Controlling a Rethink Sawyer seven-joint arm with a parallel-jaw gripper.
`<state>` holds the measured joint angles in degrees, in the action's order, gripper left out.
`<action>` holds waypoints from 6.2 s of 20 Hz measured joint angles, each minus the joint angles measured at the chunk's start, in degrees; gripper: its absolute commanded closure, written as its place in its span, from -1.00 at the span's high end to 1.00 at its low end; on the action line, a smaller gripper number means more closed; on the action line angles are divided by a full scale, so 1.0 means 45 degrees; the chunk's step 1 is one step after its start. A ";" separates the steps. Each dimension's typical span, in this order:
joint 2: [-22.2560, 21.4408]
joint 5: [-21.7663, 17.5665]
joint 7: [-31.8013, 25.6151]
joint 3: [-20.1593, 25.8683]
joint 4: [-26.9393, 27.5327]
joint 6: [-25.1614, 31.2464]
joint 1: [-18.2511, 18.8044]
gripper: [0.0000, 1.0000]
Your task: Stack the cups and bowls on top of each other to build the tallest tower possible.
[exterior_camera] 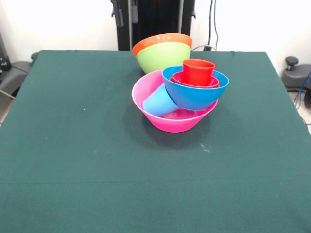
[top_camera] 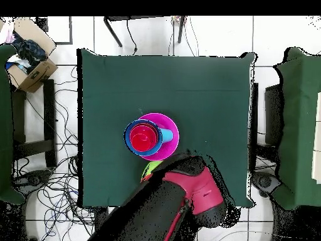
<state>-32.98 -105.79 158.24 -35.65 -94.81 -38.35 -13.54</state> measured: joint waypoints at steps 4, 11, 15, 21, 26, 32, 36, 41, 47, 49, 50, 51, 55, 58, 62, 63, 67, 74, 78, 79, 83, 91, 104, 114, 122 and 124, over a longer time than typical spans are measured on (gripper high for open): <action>-0.0296 0.0650 -0.1370 0.0430 -0.0611 0.0172 0.0434 1.00; -0.0530 0.1417 -0.2709 0.0995 -0.1339 0.0175 0.1018 1.00; -0.0590 0.1735 -0.3212 0.1244 -0.1694 0.0175 0.1215 1.00; -0.0588 0.2610 -0.4056 0.1698 -0.2288 0.0178 0.1406 1.00; -0.0589 0.3208 -0.4660 0.1928 -0.2618 0.0178 0.1409 1.00; -0.0552 0.3777 -0.5442 0.1962 -0.2964 0.0181 0.1387 1.00; -0.0442 0.3809 -0.5709 0.1964 -0.3026 0.0181 0.1356 1.00; -0.0318 0.4076 -0.6065 0.1964 -0.3030 0.0181 0.1377 1.00; -0.0072 0.5954 -0.7664 0.1957 -0.3034 0.0183 0.1647 1.00; 0.0073 0.6456 -0.8303 0.1952 -0.3037 0.0182 0.1695 1.00; 0.0136 0.6653 -0.8574 0.1949 -0.3037 0.0181 0.1710 1.00; 0.0317 0.7087 -0.9349 0.1939 -0.3041 0.0151 0.1718 1.00; 0.0606 0.7582 -1.0478 0.1893 -0.3052 0.0053 0.1716 1.00; 0.0808 0.7913 -1.0996 0.1829 -0.3065 -0.0074 0.1718 1.00; 0.1145 0.8540 -1.1399 0.1720 -0.3082 -0.0509 0.1716 1.00; 0.1234 0.8712 -1.1418 0.1686 -0.3080 -0.0647 0.1718 1.00; 0.1635 0.9619 -1.1426 0.1502 -0.3082 -0.1316 0.1718 1.00; 0.2809 1.1638 -1.1433 0.0995 -0.3076 -0.3187 0.1643 -1.00; 0.3234 1.2082 -1.1497 0.0641 -0.3074 -0.3904 0.1420 -1.00; 0.3342 1.2167 -1.1504 0.0522 -0.3074 -0.4062 0.1331 -1.00; 0.3548 1.2275 -1.1504 0.0128 -0.3072 -0.4139 0.0980 -1.00; 0.3642 1.1923 -1.1504 -0.0779 -0.3072 -0.4139 -0.0107 -1.00; 0.1991 0.7292 -1.1331 -0.2283 -0.3079 -0.4144 -0.1610 -1.00; 0.0774 0.4563 -0.7949 -0.3148 -0.2284 -0.4218 -0.2904 -1.00; 0.0135 0.3729 -0.2510 -0.2921 -0.0605 -0.5460 -0.2885 -1.00; 0.0103 0.3729 -0.2010 -0.2860 -0.0471 -0.5558 -0.2860 -1.00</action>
<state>-32.51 -89.01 149.19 -48.52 -96.93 -63.36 -26.41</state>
